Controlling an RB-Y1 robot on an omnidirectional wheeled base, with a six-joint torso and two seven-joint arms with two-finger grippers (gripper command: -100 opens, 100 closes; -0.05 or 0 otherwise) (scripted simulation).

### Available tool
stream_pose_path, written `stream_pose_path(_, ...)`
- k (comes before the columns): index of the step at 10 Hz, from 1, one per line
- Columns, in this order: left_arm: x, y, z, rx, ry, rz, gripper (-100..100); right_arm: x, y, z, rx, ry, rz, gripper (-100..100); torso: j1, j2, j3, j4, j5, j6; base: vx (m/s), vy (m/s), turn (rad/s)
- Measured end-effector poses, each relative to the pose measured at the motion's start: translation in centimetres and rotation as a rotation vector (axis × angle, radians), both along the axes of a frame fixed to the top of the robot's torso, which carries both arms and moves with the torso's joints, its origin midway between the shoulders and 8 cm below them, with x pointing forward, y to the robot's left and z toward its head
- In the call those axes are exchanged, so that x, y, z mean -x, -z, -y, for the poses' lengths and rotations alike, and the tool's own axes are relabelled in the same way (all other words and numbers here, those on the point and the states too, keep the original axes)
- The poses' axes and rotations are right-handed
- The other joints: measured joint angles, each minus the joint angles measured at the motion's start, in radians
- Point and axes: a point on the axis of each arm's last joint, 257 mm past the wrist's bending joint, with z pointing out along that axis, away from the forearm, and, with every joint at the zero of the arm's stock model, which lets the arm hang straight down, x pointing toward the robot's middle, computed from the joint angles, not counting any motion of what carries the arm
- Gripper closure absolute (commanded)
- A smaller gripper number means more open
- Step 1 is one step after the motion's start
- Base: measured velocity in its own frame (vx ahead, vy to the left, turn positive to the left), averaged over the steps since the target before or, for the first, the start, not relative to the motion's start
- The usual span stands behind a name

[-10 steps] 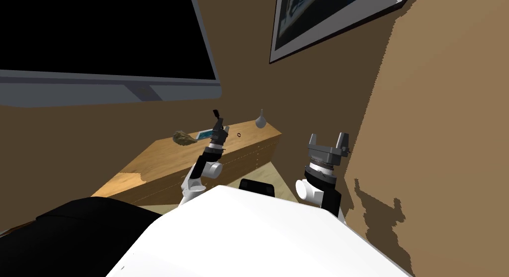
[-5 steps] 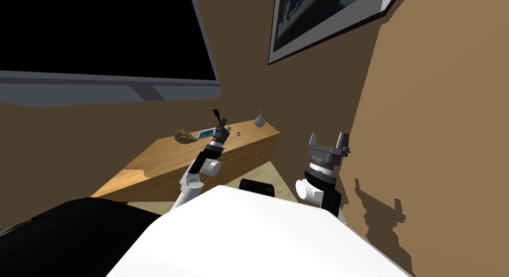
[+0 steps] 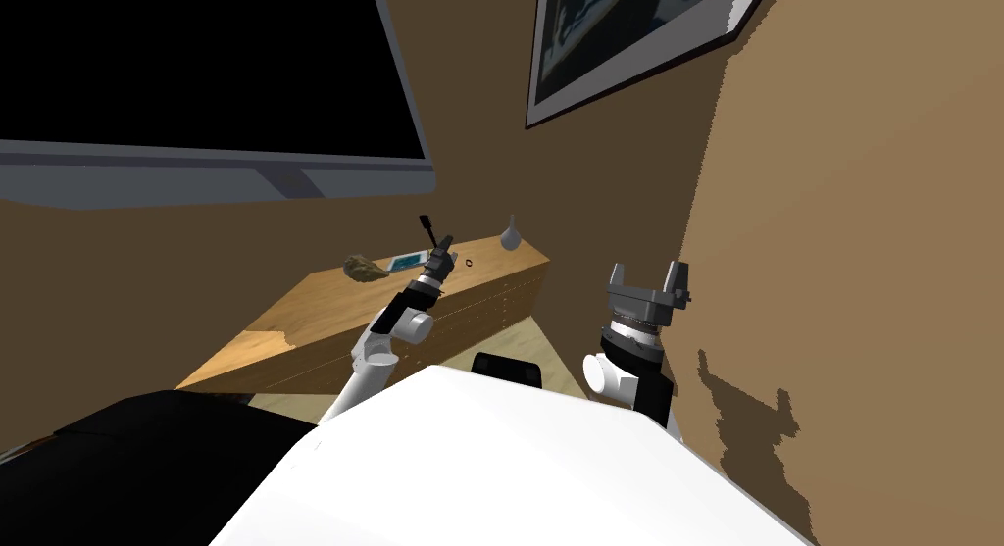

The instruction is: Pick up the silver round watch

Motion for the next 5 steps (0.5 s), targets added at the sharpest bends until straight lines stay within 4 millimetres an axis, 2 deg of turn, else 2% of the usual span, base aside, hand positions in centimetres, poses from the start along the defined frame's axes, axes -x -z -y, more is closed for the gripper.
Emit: stream_pose_path(5,-1.7,2.7,-0.4,-0.073,0.011,-0.123,-100,0.0,0.0,0.0,0.000,0.000,0.000,0,0.000,-0.001,0.000,0.000,0.000,0.000,-0.011,-0.033,-0.019)
